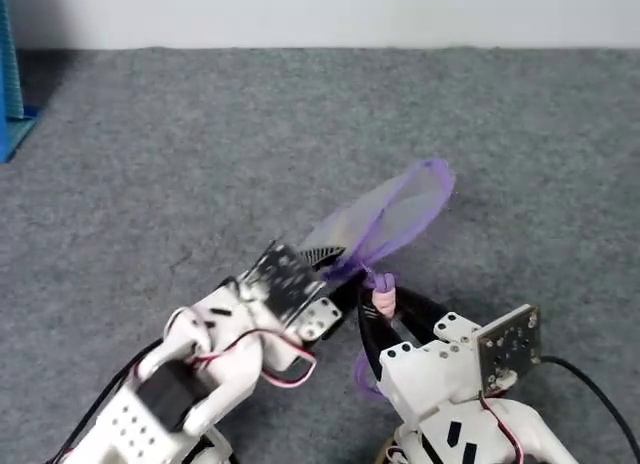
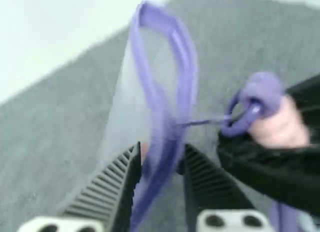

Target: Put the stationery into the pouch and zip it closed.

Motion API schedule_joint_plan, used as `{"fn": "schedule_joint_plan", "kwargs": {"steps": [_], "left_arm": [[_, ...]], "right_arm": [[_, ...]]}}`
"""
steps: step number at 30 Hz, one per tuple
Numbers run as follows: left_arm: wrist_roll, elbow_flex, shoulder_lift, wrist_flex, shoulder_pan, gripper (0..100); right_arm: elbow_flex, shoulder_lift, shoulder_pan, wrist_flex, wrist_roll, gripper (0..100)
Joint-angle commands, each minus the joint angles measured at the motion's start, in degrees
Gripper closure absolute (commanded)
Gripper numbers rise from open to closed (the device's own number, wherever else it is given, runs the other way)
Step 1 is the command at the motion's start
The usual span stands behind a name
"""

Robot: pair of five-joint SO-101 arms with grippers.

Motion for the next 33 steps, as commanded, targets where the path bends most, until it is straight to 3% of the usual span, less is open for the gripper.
{"fn": "schedule_joint_plan", "kwargs": {"steps": [1,9,13,20,26,33], "left_arm": [[0.6,1.2,-10.9,-1.7,0.6,99],[0.6,9.9,-25.1,2.5,0.6,99],[0.6,9.8,-27.1,7.1,0.6,99],[0.6,9.8,-31.8,12.8,0.6,99],[0.6,9.8,-32.4,14.3,0.6,99],[0.5,7.3,-32.4,17.9,0.6,99]], "right_arm": [[-2.7,-0.2,3.9,-0.6,-0.5,99.1],[-0.9,-0.1,9.4,-6.8,0.1,99.1],[3.8,-0.1,10.0,-11.8,2.1,99.1],[5.2,0.0,19.5,-19.8,2.4,99.1],[5.8,0.1,23.4,-23.4,2.4,99.1],[13.2,7.7,31.3,-35.2,4.1,99.1]]}}
